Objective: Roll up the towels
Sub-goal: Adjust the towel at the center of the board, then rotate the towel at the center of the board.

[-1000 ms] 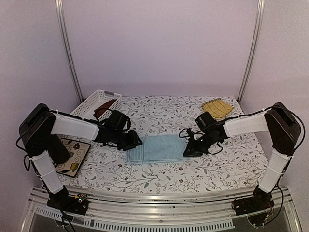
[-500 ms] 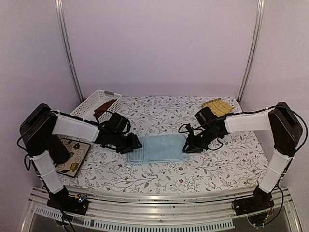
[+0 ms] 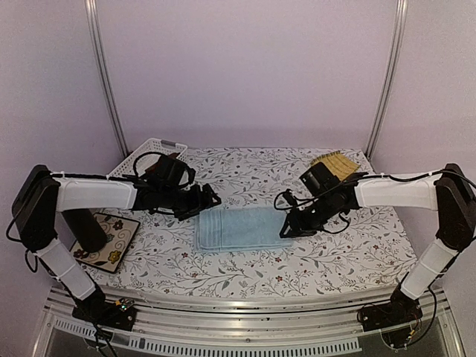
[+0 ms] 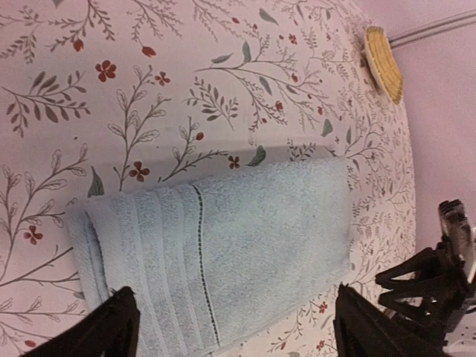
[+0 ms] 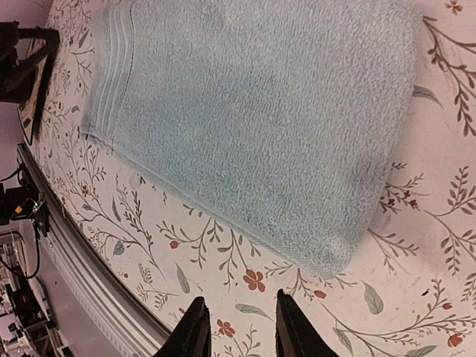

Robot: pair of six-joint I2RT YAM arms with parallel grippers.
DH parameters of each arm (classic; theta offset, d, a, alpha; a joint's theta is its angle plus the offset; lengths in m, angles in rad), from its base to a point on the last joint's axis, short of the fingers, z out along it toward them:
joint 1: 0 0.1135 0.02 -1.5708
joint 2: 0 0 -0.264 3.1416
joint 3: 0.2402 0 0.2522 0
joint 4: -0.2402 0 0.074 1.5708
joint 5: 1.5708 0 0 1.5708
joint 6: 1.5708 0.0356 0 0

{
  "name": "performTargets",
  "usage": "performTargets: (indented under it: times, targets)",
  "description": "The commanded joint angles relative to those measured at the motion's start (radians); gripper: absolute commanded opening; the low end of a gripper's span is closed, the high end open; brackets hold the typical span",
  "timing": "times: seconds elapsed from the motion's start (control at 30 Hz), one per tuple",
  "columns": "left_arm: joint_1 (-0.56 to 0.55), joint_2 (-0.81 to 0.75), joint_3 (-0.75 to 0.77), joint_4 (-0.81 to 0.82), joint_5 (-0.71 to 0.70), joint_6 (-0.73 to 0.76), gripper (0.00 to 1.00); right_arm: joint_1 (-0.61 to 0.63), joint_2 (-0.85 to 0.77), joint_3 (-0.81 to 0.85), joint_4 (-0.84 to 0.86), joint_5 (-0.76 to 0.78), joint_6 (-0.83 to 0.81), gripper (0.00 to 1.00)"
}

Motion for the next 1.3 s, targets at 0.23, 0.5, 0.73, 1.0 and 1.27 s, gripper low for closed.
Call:
performTargets:
  times: [0.23,0.5,0.73,1.0,1.27]
  targets:
    - [0.046,-0.11,0.009,-0.057,-0.024,0.023,0.97,0.08,0.076,-0.064,0.021,-0.018,0.003,0.34]
    - [0.068,-0.142,-0.029,-0.058,-0.03,0.024,0.97,0.082,0.17,-0.062,0.061,0.011,0.012,0.34]
    - [0.078,-0.157,-0.061,-0.048,-0.024,0.02,0.97,0.075,0.281,0.031,0.044,0.077,0.005,0.34]
    - [0.09,-0.164,-0.077,-0.059,-0.023,0.033,0.97,-0.051,0.416,0.195,-0.024,0.127,-0.094,0.34]
    - [0.1,-0.172,-0.11,-0.055,-0.025,0.041,0.96,-0.164,0.601,0.484,-0.145,0.197,-0.184,0.34]
